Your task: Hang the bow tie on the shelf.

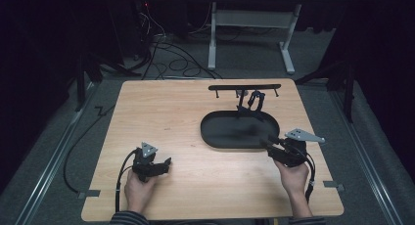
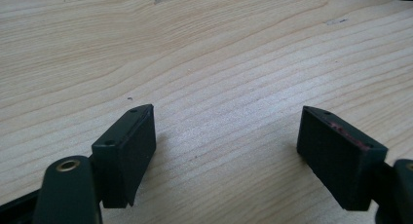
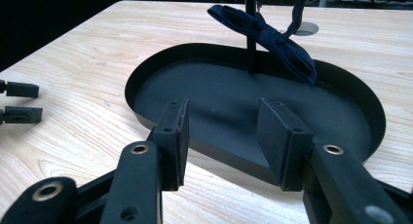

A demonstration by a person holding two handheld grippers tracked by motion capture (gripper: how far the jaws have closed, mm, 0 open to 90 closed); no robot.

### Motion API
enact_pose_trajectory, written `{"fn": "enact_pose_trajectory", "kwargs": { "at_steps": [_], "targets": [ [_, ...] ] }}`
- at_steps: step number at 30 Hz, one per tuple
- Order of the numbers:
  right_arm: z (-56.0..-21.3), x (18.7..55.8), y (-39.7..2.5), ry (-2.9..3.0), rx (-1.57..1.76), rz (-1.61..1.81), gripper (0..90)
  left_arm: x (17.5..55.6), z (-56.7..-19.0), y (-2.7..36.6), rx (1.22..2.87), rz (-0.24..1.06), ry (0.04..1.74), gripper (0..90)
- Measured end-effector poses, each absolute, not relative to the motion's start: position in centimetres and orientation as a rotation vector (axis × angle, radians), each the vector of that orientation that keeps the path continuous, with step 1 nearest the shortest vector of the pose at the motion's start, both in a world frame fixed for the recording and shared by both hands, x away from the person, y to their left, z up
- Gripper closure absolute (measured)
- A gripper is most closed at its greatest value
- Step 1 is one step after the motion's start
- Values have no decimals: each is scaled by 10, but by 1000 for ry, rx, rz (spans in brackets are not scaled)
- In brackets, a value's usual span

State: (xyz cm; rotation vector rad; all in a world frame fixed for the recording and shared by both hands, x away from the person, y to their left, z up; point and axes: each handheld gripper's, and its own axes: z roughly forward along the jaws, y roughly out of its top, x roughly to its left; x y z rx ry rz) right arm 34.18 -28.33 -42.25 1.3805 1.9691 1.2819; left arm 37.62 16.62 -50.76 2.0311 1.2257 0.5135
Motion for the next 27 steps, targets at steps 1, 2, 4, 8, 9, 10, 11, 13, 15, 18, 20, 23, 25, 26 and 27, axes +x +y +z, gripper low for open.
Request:
{"fn": "enact_pose_trajectory", "kwargs": {
  "at_steps": [1,2,4,8,9,10,11,13,15,18,20,23,25,26,27],
  "targets": [
    [-423,342,-283,1972,1378,1281,574,376,-508,166,2031,514,1226,225],
    [-424,342,-283,1976,1383,1281,574,376,-508,166,2031,514,1226,225],
    [-425,342,-283,1978,1389,1278,574,376,-508,166,2031,514,1226,225],
    [-430,343,-283,1986,1388,1267,574,376,-508,166,2031,514,1226,225],
    [-431,343,-282,1988,1393,1267,574,376,-508,166,2030,515,1226,225],
    [-433,343,-282,1991,1395,1267,574,376,-508,166,2030,515,1225,225],
    [-434,343,-282,1992,1397,1266,574,376,-508,166,2030,515,1226,225],
    [-437,343,-282,1998,1398,1261,572,376,-508,166,2030,515,1226,225],
    [-441,344,-282,2002,1399,1259,567,376,-508,166,2029,515,1226,225],
    [-447,346,-282,2020,1415,1257,565,376,-508,166,2030,515,1226,225],
    [-451,347,-281,2032,1418,1250,565,376,-508,166,2030,515,1226,225],
    [-455,347,-280,2047,1418,1244,565,376,-508,166,2030,516,1226,225],
    [-457,347,-279,2050,1424,1245,565,376,-508,166,2031,517,1225,225],
    [-457,347,-278,2056,1419,1240,565,376,-508,166,2031,517,1225,225],
    [-458,348,-277,2060,1417,1236,566,376,-508,166,2031,517,1225,225]
  ]
}}
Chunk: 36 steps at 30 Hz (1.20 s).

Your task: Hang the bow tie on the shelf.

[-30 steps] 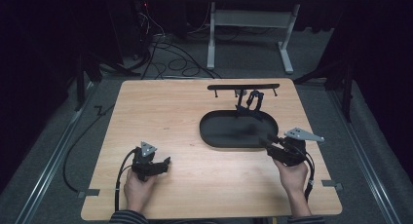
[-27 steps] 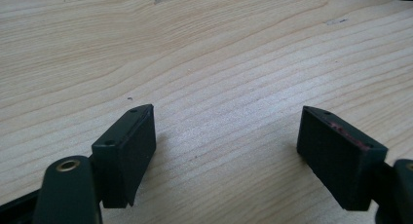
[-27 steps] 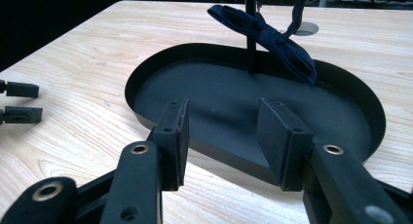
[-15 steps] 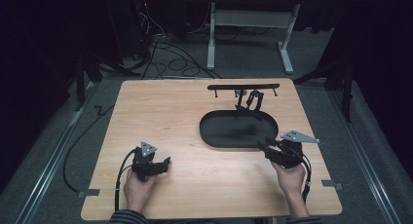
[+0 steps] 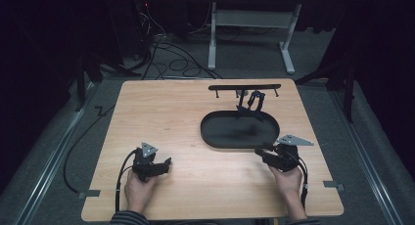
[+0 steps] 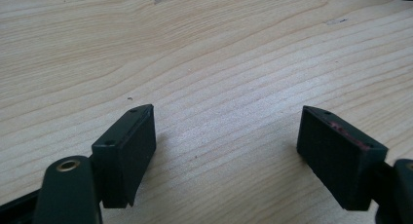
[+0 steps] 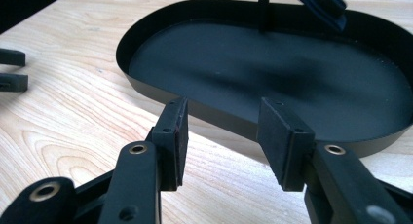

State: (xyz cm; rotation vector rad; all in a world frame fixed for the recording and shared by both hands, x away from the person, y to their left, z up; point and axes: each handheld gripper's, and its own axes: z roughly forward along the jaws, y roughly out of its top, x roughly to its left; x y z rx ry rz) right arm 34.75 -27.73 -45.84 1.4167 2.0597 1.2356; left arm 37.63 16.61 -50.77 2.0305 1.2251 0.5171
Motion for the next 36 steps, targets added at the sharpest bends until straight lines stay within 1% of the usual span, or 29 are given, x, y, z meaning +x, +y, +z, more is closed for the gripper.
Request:
{"fn": "enact_pose_trajectory", "kwargs": {
  "at_steps": [36],
  "targets": [
    [-485,355,-259,2150,1424,1100,569,376,-508,166,2030,516,1226,225]
  ]
}}
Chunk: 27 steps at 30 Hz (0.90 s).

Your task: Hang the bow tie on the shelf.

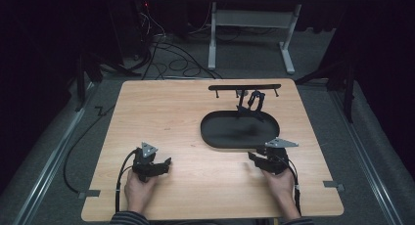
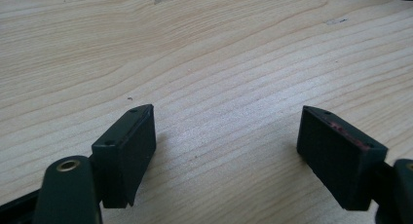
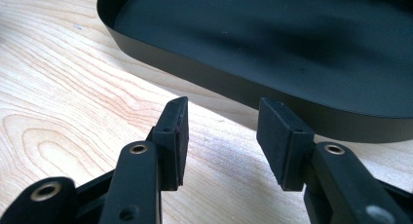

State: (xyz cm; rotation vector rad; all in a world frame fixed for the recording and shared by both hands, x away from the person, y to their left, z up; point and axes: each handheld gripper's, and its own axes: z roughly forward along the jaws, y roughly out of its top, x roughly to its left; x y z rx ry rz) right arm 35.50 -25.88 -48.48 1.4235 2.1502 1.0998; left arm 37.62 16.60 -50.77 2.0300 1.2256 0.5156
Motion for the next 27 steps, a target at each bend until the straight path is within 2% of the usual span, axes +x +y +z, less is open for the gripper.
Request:
{"fn": "enact_pose_trajectory", "kwargs": {
  "at_steps": [27],
  "targets": [
    [-497,357,-249,2184,1393,986,568,376,-508,166,2030,516,1226,225]
  ]
}}
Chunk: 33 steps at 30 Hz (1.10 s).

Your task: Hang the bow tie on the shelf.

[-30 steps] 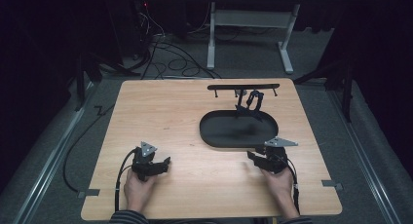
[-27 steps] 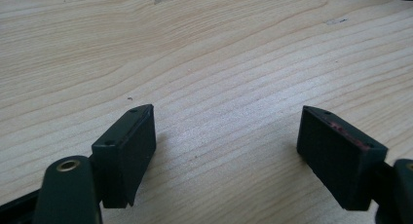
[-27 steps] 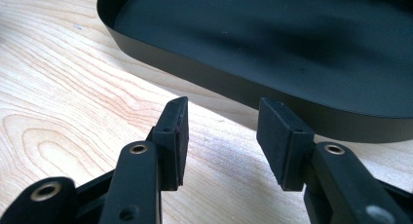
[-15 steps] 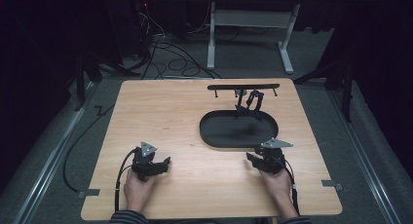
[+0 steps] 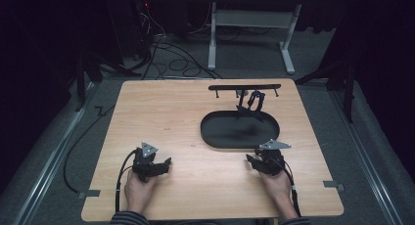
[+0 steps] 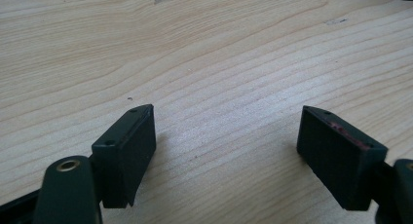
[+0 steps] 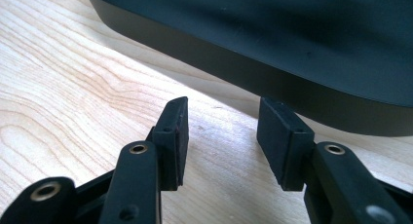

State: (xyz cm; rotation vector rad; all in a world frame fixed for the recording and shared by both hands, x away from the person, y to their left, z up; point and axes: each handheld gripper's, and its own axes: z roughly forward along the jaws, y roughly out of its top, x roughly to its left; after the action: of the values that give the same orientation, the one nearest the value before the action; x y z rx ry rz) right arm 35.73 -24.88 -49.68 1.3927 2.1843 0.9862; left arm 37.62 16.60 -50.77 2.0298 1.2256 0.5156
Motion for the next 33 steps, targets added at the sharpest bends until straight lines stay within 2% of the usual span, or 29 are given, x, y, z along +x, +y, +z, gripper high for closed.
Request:
{"fn": "enact_pose_trajectory", "kwargs": {
  "at_steps": [15,33],
  "targets": [
    [-499,357,-240,2193,1366,963,555,376,-508,166,2030,515,1225,225],
    [-503,354,-236,2178,1325,930,419,376,-508,166,2029,514,1226,225]
  ]
}}
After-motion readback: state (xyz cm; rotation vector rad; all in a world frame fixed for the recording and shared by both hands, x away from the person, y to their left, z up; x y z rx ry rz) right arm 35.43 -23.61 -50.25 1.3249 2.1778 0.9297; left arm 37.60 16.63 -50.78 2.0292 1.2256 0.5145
